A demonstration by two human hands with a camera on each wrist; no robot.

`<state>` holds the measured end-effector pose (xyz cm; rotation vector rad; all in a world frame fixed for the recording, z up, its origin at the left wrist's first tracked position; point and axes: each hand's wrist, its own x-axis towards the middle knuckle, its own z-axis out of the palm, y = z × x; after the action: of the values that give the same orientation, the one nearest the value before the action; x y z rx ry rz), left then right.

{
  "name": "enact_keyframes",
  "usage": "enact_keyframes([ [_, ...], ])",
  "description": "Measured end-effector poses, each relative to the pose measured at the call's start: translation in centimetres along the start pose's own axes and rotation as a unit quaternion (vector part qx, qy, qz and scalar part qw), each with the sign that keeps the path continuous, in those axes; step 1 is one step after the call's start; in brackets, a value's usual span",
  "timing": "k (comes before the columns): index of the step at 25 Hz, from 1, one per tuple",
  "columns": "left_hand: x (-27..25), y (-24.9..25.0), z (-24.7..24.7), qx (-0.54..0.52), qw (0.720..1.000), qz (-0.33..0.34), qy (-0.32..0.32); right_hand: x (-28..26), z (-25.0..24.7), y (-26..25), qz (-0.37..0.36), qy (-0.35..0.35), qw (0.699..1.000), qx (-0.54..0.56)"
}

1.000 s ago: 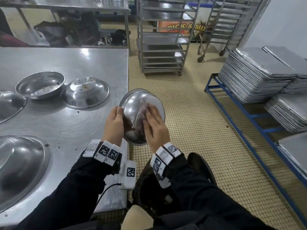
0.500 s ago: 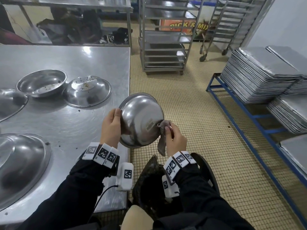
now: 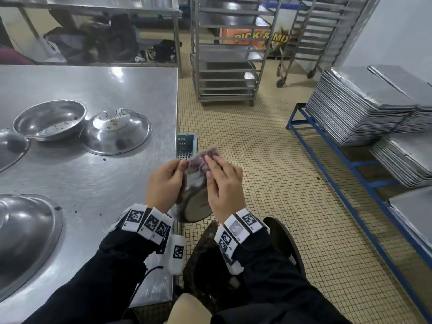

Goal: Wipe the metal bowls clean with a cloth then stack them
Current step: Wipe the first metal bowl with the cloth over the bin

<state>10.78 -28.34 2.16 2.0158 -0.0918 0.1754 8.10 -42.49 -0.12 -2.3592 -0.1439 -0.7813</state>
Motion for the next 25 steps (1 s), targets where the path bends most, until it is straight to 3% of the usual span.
enact_keyframes([
  [2, -0.2, 0.3, -0.1, 0.006, 1.000, 0.015, -0.001, 0.9, -0.3, 1.5, 0.085, -0.029, 0.996, -0.017],
  [4, -0.1, 0.5, -0.4, -0.014, 1.000, 0.010, 0.015, 1.6, -0.8, 3.1, 0.225, -0.074, 0.971, 0.035],
  [6, 0.2, 0.7, -0.6, -0.018, 1.000, 0.009, 0.021, 1.3, -1.2, 3.9, 0.294, -0.078, 0.950, 0.077],
  [9, 0.6, 0.9, -0.7, 0.002, 1.000, 0.013, 0.025, 0.4, -1.9, 2.6, 0.271, 0.002, 0.953, 0.137],
  [14, 0.4, 1.0, -0.4, -0.009, 1.000, 0.007, 0.029, -0.1, -1.2, 0.2, 0.052, 0.014, 0.997, 0.059],
  [16, 0.0, 1.2, -0.3, -0.002, 1.000, 0.016, 0.025, 0.4, -0.9, 0.3, 0.058, 0.027, 0.998, 0.010],
  [18, -0.4, 1.4, -0.1, 0.002, 0.999, 0.018, 0.030, 1.1, -1.1, 0.9, 0.131, 0.017, 0.991, 0.030],
  [21, -0.6, 1.4, 0.0, -0.033, 0.998, -0.002, 0.052, 0.7, -1.6, 1.9, 0.273, 0.008, 0.949, 0.158],
  [24, -0.5, 0.7, -0.1, -0.089, 0.993, -0.045, 0.069, -1.4, -1.5, 2.9, 0.373, -0.003, 0.868, 0.329],
  [25, -0.6, 0.4, 0.0, -0.107, 0.990, -0.055, 0.069, -1.8, -1.4, 3.6, 0.385, -0.016, 0.853, 0.352],
])
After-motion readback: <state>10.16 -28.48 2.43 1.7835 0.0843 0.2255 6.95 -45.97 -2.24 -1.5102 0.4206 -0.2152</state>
